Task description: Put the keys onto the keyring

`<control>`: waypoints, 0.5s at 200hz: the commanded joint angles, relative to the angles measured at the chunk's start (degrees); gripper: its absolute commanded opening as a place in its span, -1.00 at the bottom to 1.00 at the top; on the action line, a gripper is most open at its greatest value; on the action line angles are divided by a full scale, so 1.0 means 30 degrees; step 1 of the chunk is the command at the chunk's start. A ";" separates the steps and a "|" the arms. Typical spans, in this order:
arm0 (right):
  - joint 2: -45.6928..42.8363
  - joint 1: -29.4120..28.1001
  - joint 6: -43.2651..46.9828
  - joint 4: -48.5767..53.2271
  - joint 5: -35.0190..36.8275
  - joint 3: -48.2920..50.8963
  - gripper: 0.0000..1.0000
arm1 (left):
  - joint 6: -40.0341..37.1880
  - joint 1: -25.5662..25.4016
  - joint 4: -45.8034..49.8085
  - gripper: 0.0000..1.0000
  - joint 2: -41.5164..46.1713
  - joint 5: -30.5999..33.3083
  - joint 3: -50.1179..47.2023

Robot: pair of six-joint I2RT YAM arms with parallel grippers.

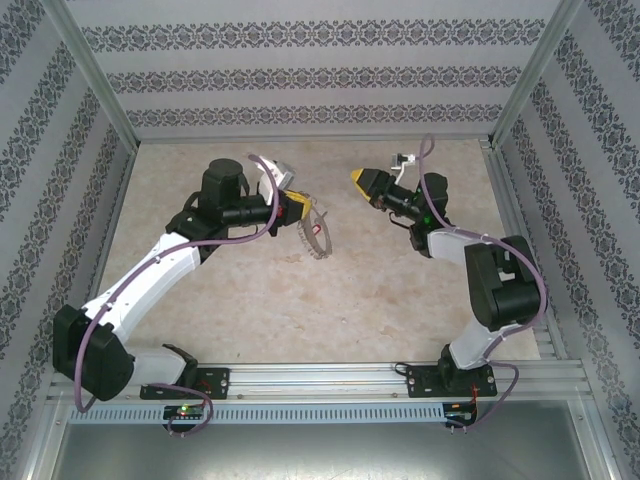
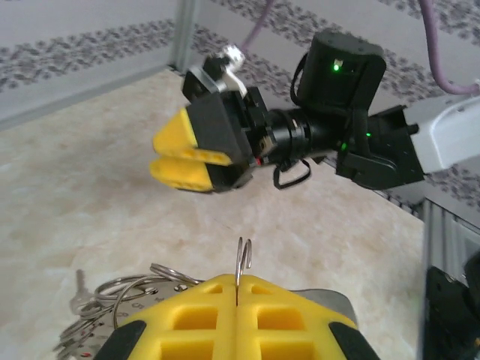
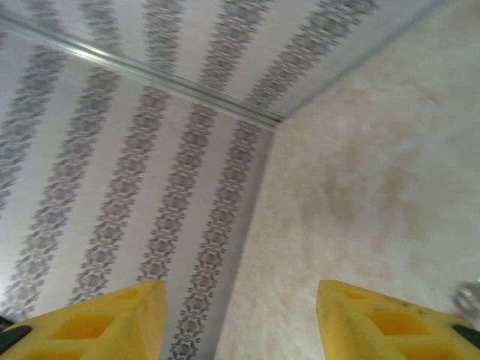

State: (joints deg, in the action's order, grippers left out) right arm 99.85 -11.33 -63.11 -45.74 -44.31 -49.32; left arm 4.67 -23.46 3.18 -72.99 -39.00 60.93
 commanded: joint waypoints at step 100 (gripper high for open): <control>0.5206 -0.4344 0.5539 1.5320 0.7787 -0.7074 -0.25 | 0.1901 0.1242 -0.3626 -1.00 0.2289 0.3068 -0.2684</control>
State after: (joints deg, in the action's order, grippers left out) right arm 112.75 -22.57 -46.96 -6.59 -27.49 -67.18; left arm 8.93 -20.56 -2.24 -68.38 -31.35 54.24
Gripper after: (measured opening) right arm 0.400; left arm 0.047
